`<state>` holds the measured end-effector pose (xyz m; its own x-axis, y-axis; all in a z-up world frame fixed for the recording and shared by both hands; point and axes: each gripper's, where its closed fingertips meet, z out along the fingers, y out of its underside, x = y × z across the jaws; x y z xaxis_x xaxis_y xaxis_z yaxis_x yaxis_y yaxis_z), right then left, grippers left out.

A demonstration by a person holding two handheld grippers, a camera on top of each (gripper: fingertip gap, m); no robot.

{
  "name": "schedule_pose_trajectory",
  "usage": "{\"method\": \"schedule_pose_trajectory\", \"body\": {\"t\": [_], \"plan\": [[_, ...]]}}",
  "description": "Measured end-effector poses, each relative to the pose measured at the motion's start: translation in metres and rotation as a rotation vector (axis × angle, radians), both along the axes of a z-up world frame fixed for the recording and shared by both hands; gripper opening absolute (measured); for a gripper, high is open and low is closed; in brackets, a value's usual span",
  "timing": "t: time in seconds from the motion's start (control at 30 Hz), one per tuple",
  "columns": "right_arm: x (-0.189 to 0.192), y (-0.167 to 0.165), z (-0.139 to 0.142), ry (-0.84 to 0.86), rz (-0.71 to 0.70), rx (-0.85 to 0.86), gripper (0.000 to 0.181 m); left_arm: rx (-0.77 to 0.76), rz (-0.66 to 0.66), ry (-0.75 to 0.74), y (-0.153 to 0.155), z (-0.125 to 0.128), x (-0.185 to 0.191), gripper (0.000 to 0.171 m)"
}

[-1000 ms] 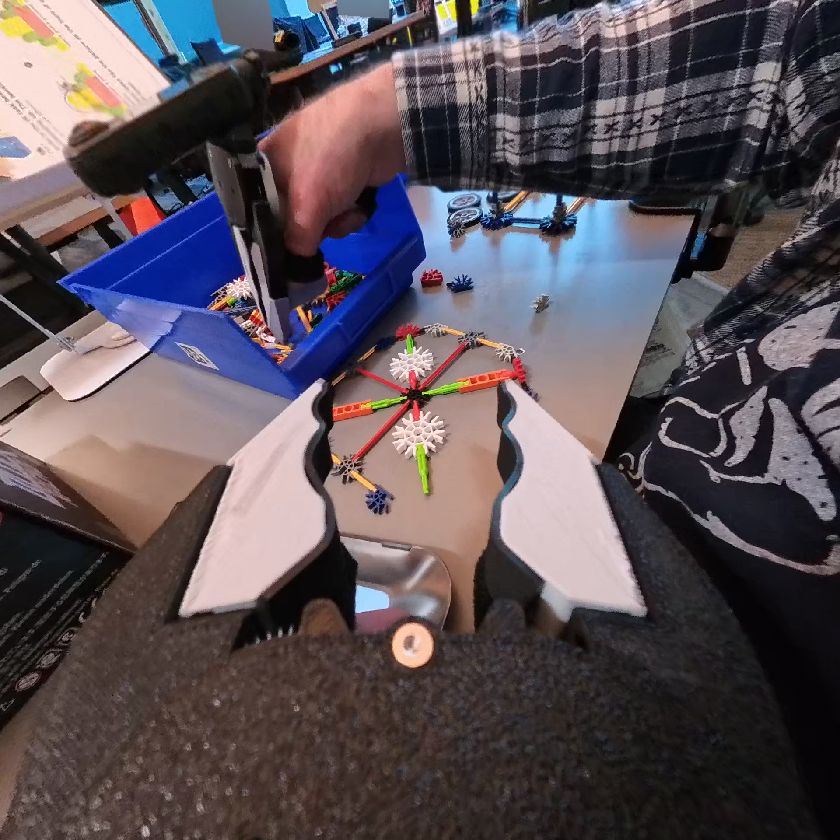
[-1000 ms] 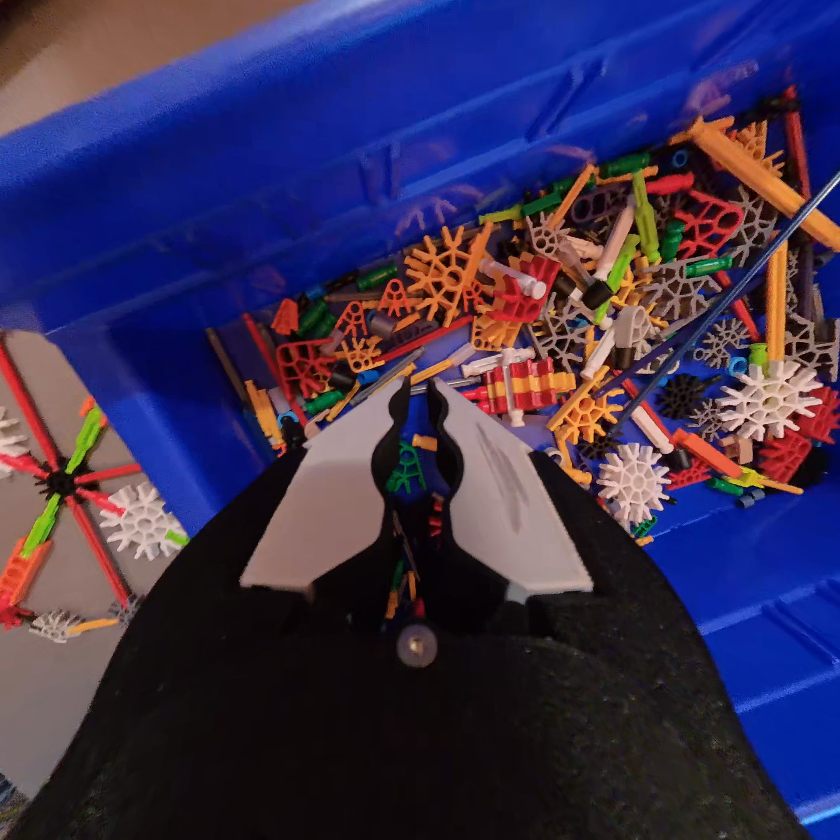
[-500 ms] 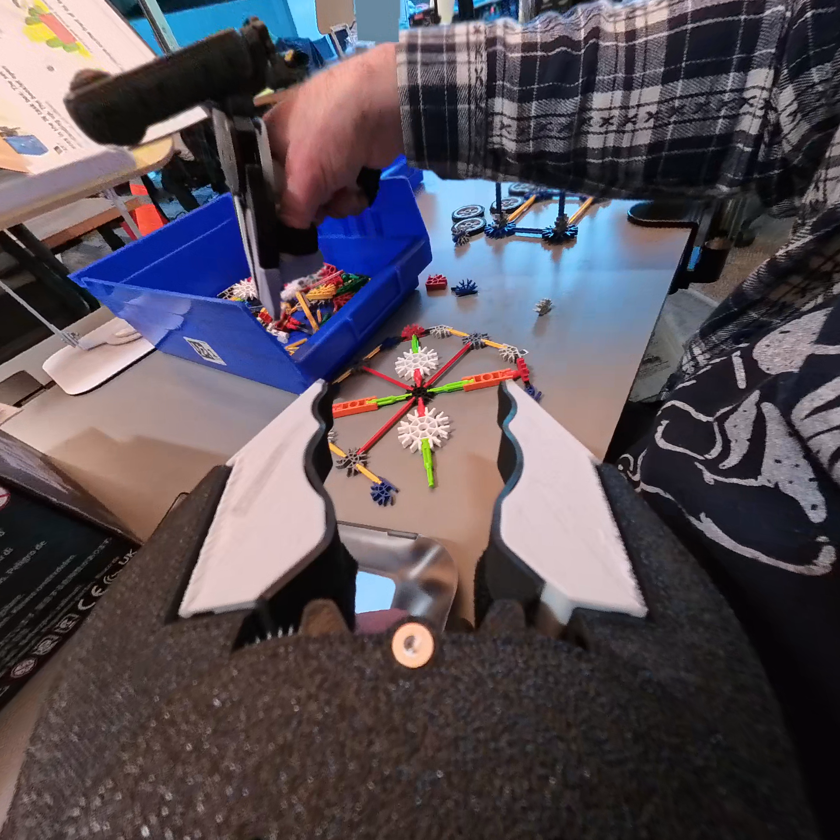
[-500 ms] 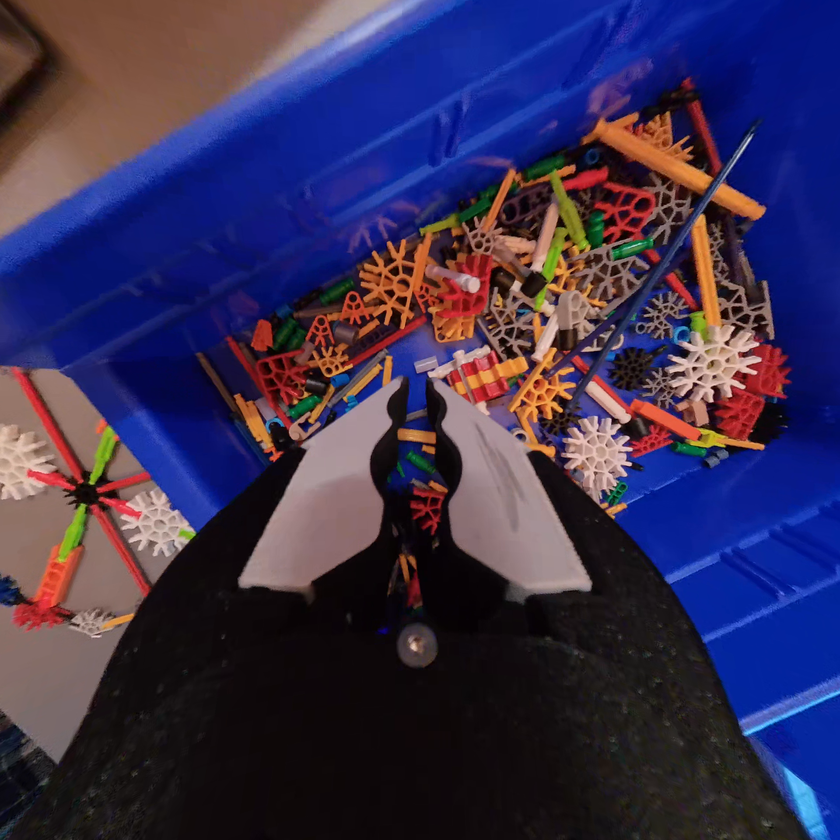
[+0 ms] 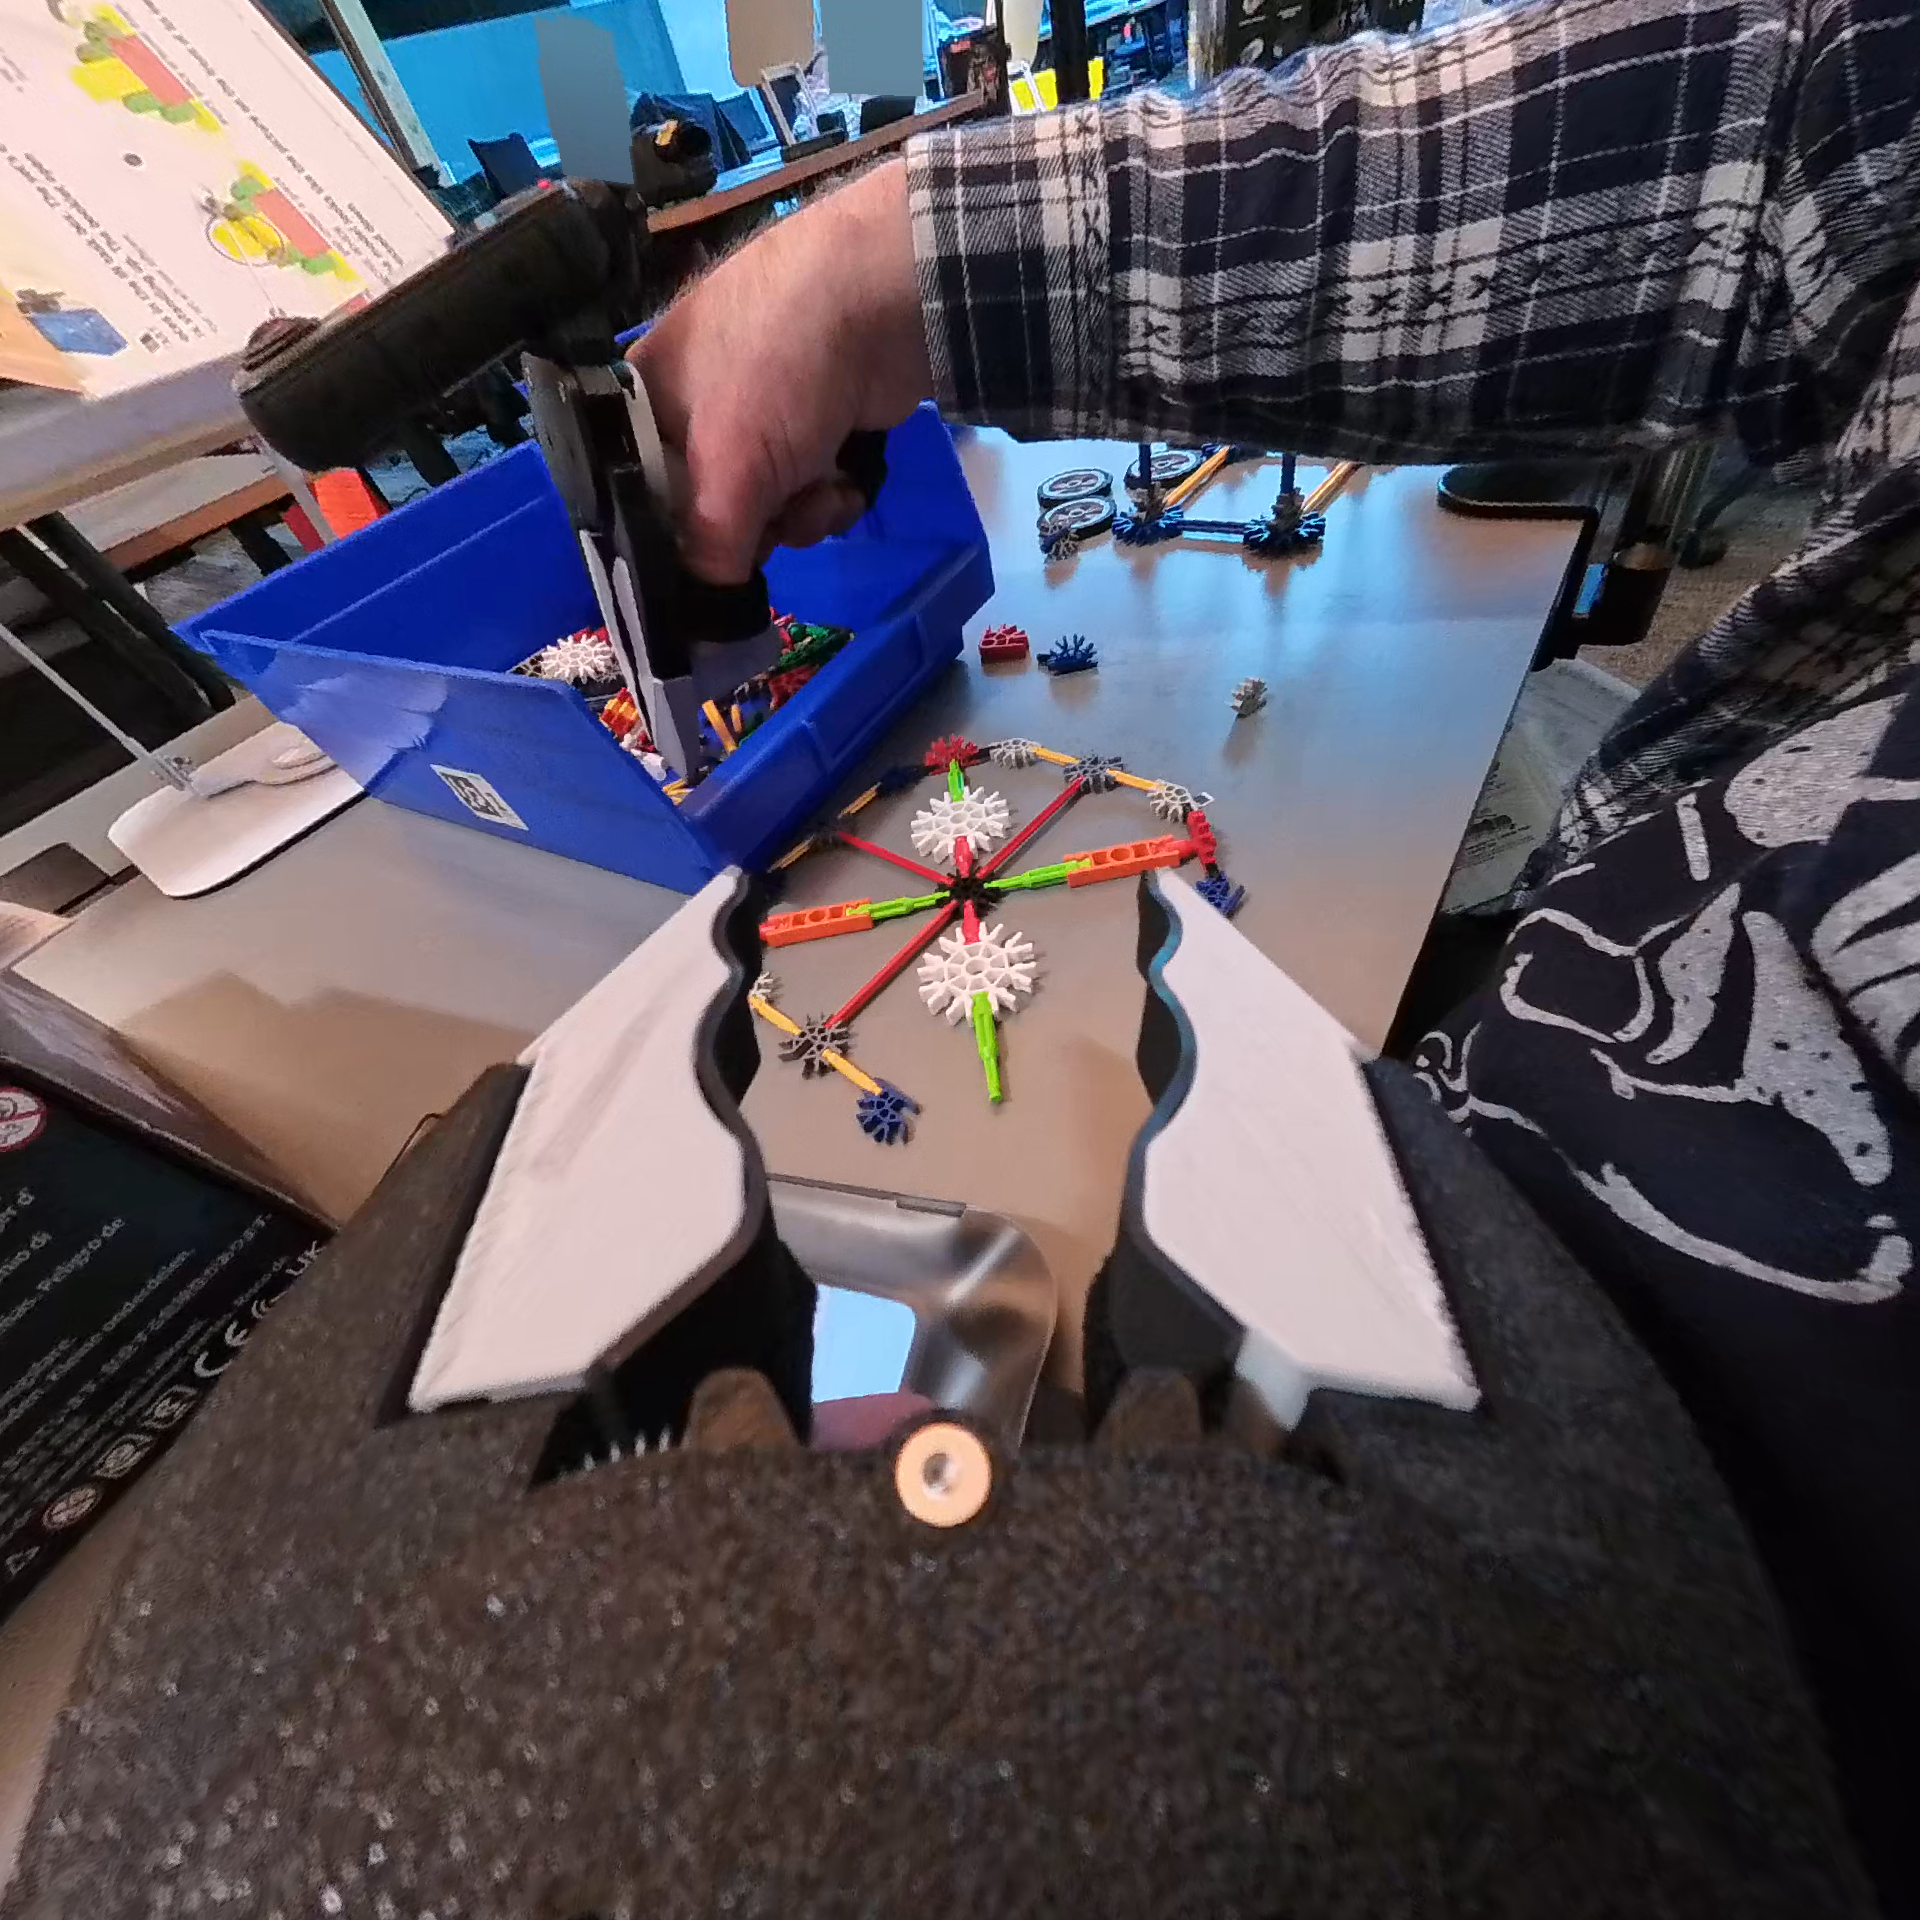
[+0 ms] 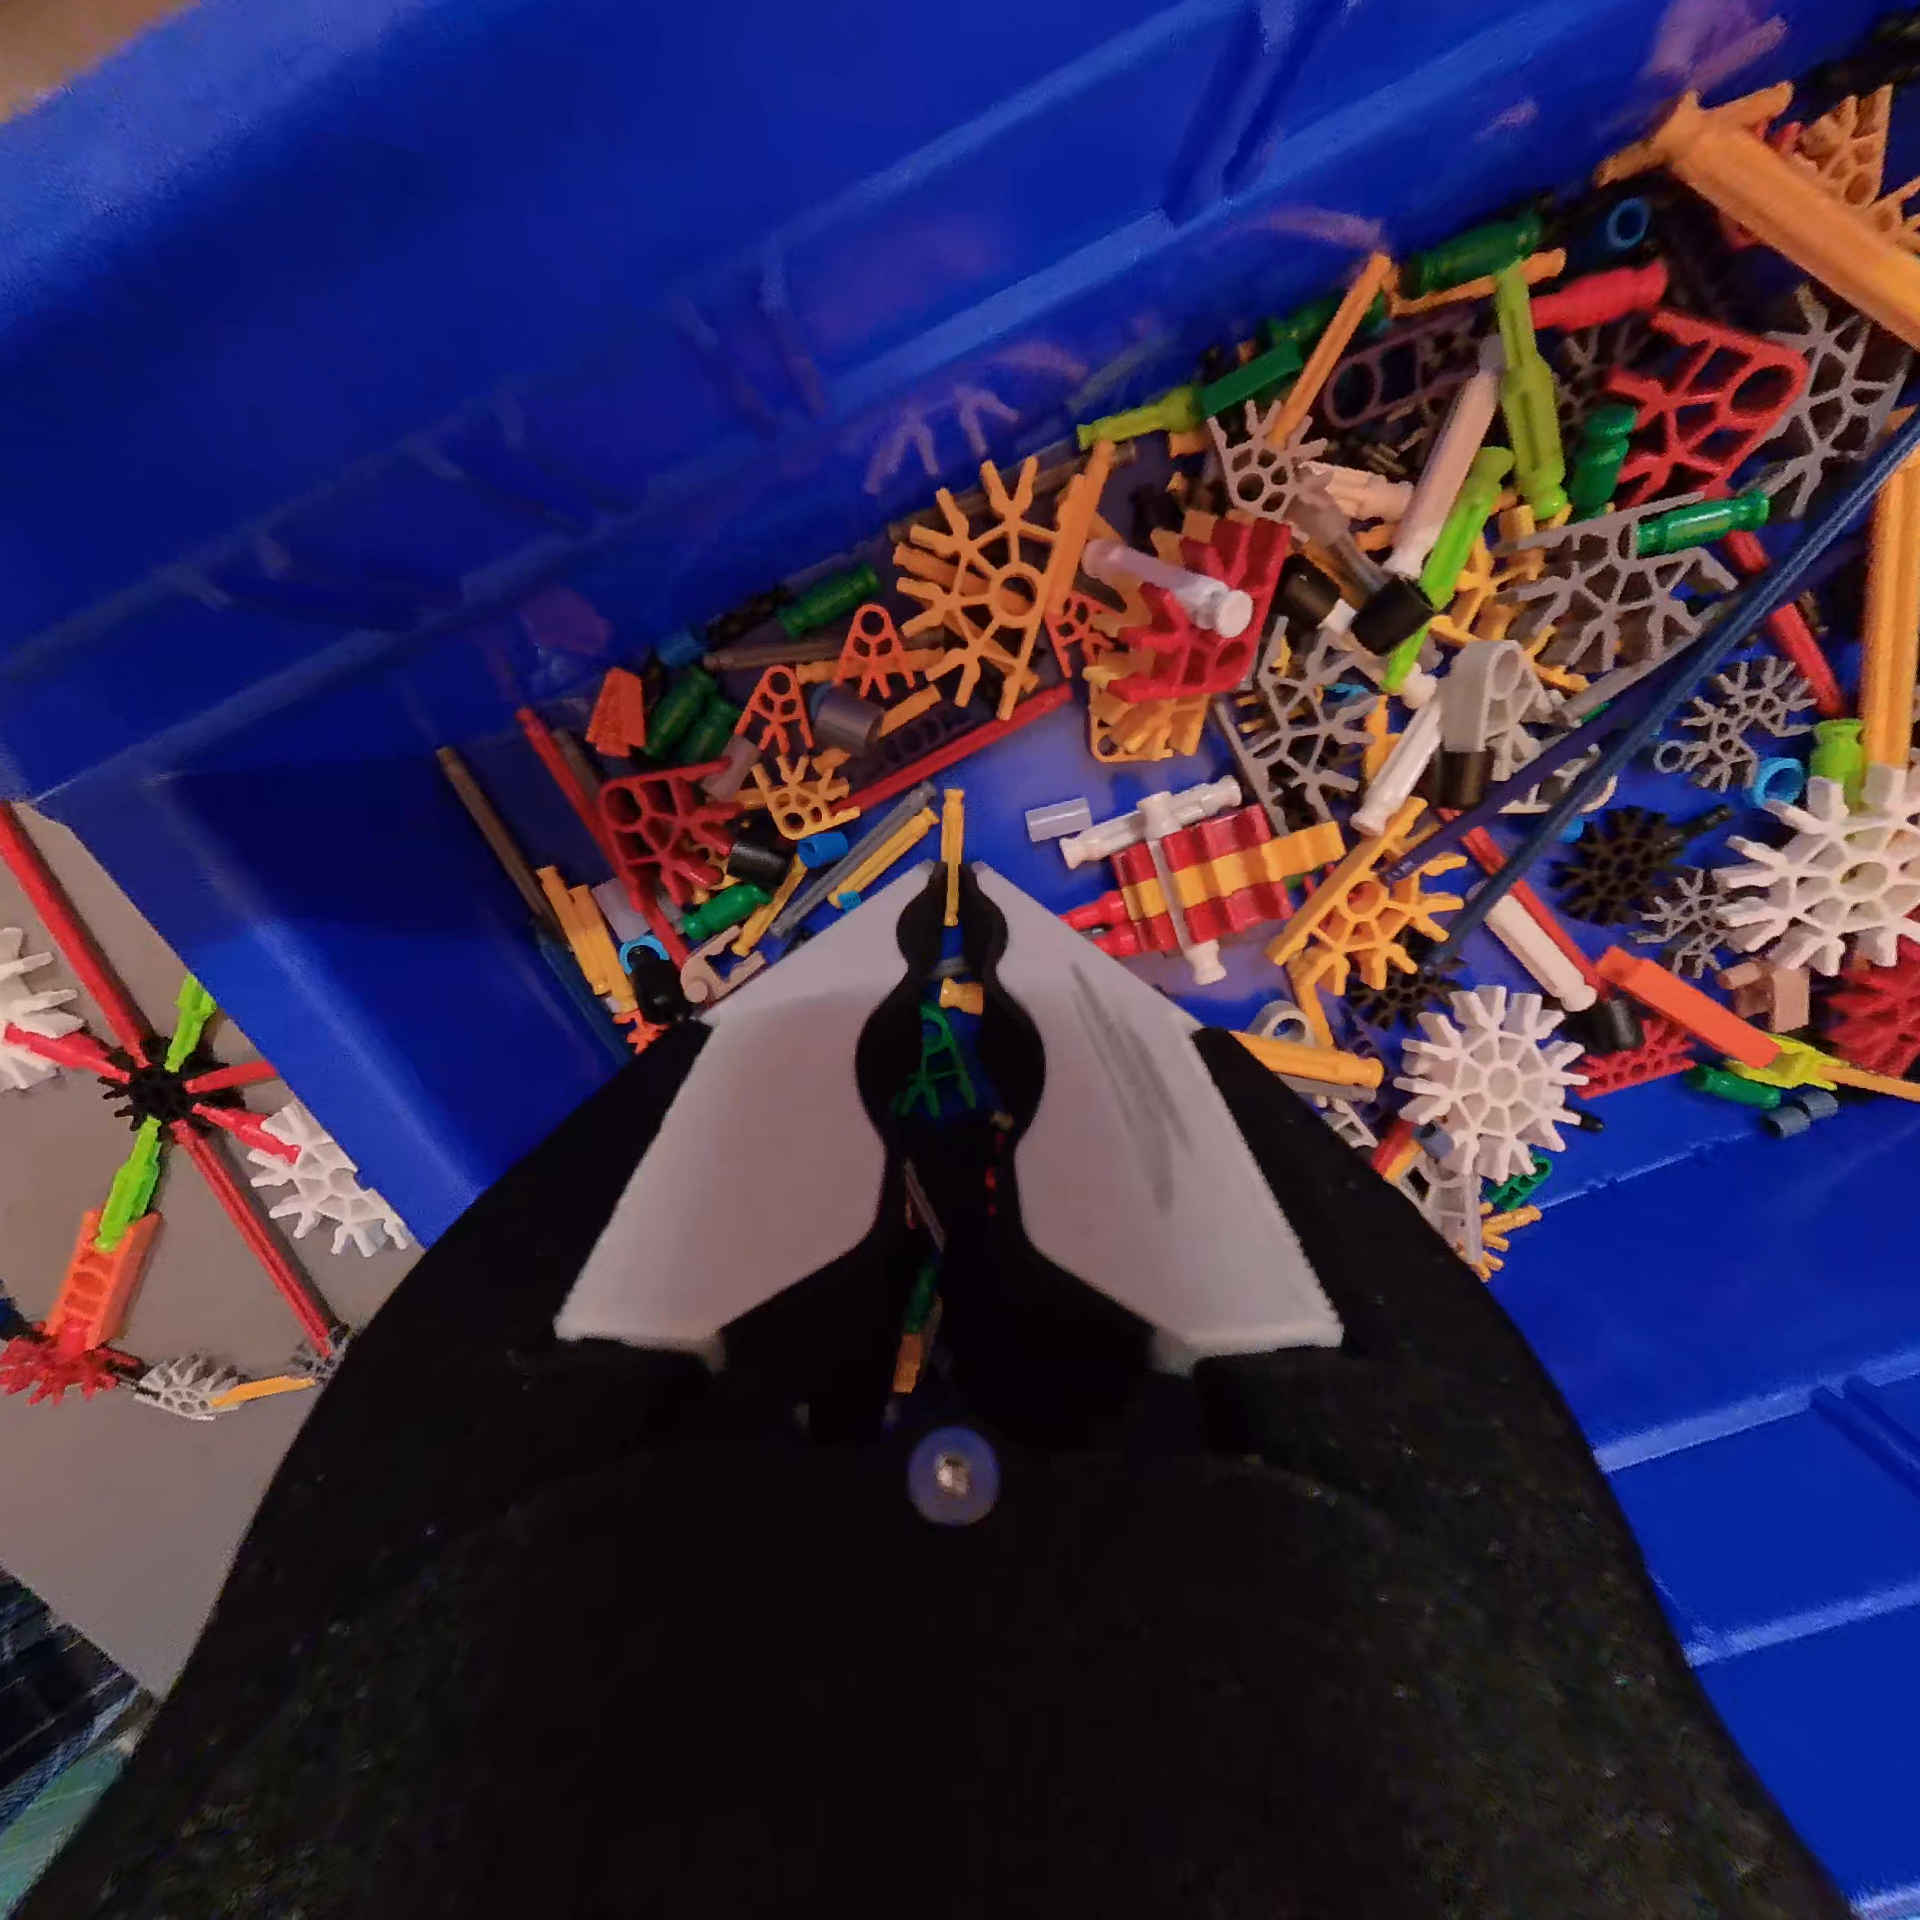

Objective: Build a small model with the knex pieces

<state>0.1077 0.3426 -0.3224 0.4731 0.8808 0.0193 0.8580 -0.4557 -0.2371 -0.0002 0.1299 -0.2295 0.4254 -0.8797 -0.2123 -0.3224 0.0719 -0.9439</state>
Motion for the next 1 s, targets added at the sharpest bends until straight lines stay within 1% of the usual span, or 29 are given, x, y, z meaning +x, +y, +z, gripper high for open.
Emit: {"method": "schedule_pose_trajectory", "body": {"t": [0.1,0.2,0.3,0.37,0.47,0.53,0.6,0.7,0.8,0.9,1.0], "plan": [[0.000,0.001,0.001,0.000,0.010,0.007,0.001,0.004,-0.001,0.000,0.000,0.001,0.001,0.072],[0.000,0.003,0.009,0.033,-0.001,0.031,0.001,0.007,-0.003,0.002,-0.001,0.002,0.001,0.071],[-0.001,0.002,0.025,0.072,-0.013,0.073,0.000,0.009,-0.012,0.015,-0.004,0.002,0.001,0.071],[0.000,0.000,0.042,0.097,-0.021,0.117,0.001,0.009,-0.022,0.021,-0.006,0.002,0.002,0.071],[-0.007,-0.021,0.072,0.195,-0.012,0.144,0.000,0.008,-0.057,0.037,-0.015,0.002,0.006,0.069],[-0.014,-0.050,0.087,0.261,0.021,0.133,0.000,-0.012,-0.089,0.050,-0.023,0.000,0.010,0.069],[-0.021,-0.085,0.093,0.302,0.063,0.106,0.001,-0.030,-0.114,0.048,-0.031,0.000,0.014,0.069],[-0.030,-0.138,0.087,0.349,0.105,0.039,0.001,-0.020,-0.130,0.060,-0.038,-0.002,0.017,0.069],[-0.036,-0.184,0.064,0.369,0.129,-0.064,0.001,-0.012,-0.136,0.067,-0.042,-0.005,0.019,0.069],[-0.038,-0.212,0.042,0.364,0.134,-0.137,0.001,-0.005,-0.145,0.070,-0.048,-0.006,0.020,0.069],[-0.040,-0.228,0.028,0.347,0.147,-0.190,0.001,0.003,-0.151,0.078,-0.054,-0.008,0.022,0.069]]}}
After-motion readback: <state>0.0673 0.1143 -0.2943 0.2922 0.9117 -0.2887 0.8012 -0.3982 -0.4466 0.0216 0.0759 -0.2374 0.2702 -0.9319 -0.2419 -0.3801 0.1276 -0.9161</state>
